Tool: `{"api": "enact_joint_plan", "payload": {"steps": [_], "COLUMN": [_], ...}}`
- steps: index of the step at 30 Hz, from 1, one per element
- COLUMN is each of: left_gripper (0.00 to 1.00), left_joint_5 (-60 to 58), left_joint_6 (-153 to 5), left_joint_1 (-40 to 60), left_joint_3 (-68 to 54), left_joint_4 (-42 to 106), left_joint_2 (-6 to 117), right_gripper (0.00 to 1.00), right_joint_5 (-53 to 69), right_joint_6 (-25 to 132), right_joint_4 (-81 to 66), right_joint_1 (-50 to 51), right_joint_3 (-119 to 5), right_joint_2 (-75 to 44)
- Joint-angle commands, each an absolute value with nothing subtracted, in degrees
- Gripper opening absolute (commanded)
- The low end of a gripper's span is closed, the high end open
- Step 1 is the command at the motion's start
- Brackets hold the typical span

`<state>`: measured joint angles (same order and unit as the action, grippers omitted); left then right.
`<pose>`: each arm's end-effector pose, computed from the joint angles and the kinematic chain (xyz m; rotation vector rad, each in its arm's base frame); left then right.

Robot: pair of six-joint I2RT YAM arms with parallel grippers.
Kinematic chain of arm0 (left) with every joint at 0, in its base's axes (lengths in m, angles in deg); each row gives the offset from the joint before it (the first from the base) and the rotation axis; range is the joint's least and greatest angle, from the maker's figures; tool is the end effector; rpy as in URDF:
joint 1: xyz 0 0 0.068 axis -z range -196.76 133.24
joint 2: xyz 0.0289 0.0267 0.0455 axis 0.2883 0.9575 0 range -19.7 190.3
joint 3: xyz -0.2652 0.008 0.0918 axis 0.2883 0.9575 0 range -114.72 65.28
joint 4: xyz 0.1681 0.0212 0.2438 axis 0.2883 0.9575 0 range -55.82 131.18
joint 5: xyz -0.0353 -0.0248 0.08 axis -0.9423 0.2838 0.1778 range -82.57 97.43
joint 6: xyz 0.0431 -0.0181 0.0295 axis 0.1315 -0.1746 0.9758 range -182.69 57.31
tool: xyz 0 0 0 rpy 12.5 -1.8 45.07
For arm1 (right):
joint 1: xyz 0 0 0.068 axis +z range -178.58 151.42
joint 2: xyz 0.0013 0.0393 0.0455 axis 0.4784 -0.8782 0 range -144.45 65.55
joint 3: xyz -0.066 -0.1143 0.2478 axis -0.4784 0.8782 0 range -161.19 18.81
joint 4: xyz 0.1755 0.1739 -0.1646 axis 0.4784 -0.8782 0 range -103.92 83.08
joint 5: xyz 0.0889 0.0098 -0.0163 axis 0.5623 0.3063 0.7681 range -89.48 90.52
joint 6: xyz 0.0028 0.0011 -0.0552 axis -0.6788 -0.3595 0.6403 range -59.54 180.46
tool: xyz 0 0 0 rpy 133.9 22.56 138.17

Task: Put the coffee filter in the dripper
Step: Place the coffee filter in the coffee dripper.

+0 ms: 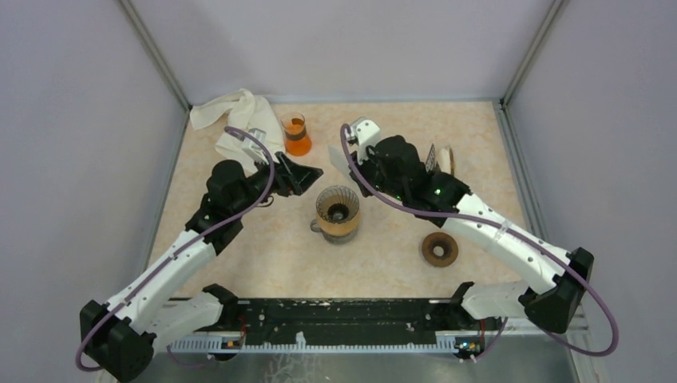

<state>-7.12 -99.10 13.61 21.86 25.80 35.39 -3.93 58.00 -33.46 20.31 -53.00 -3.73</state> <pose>0.2223 -0.1413 0.3320 0.1171 1.7394 -1.0838 0.2029 0.2279 0.3951 -0.7504 1.8792 0.4983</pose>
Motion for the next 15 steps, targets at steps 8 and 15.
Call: {"api": "enact_joint_plan", "payload": {"steps": [8, 15], "left_gripper": [0.84, 0.85], "left_joint_5": [5.8, 11.1], "left_joint_6": [-102.3, -102.0], "left_joint_1": [21.3, 24.4], "left_joint_3": [18.1, 18.2], "left_joint_4": [27.7, 27.4], "left_joint_2": [35.7, 36.2], "right_gripper": [0.0, 0.0], "right_joint_5": [-28.8, -31.2], "right_joint_6": [60.5, 60.1], "right_joint_4": [-37.2, -36.7], "right_joint_1": [29.2, 30.8], "right_joint_3": [-60.3, -60.6], "right_joint_2": [-9.4, -10.7]}}
